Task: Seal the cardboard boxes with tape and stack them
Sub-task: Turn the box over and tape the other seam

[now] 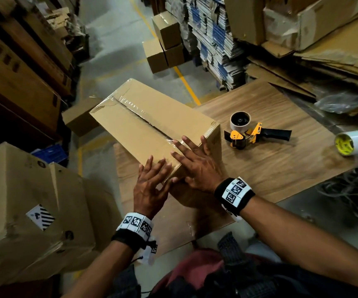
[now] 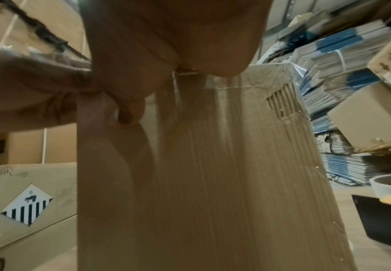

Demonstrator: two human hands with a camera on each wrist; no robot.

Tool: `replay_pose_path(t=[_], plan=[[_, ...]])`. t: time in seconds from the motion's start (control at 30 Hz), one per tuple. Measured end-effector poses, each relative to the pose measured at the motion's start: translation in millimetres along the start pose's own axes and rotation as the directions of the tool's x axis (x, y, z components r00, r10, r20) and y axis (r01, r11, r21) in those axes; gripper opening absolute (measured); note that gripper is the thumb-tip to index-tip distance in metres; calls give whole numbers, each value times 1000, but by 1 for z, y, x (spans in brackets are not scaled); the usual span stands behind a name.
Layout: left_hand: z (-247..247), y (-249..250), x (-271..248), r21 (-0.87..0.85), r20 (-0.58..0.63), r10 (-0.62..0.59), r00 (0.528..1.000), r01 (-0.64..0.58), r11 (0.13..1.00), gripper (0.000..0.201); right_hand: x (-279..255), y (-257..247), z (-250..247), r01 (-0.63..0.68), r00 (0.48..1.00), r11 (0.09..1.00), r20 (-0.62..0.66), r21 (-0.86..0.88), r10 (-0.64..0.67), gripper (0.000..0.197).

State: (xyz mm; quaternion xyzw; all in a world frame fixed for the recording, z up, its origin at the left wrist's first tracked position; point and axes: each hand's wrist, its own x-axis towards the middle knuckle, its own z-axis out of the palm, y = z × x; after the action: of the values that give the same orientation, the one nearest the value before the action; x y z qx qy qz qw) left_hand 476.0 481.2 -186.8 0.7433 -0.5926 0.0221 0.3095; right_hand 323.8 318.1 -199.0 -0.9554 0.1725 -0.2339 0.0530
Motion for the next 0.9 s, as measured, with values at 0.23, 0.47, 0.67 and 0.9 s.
replay_pose_path(t=[0.23, 0.47, 0.67, 0.9], plan=[[-7, 2, 7, 119, 65, -8, 998, 0, 993, 43, -2, 0, -11, -17, 989, 956, -138, 293, 60, 89], [8, 60, 58, 150, 81, 51, 995, -63, 987, 59, -37, 54, -3, -562, 665, 521, -23, 643, 746, 92], [47, 79, 87, 260, 249, -55, 967, -12, 965, 76, -24, 55, 20, -462, 822, 597, 64, 656, 566, 88], [46, 65, 74, 318, 254, -18, 967, -65, 946, 65, -28, 26, 24, -563, 826, 763, 258, 317, 502, 111]])
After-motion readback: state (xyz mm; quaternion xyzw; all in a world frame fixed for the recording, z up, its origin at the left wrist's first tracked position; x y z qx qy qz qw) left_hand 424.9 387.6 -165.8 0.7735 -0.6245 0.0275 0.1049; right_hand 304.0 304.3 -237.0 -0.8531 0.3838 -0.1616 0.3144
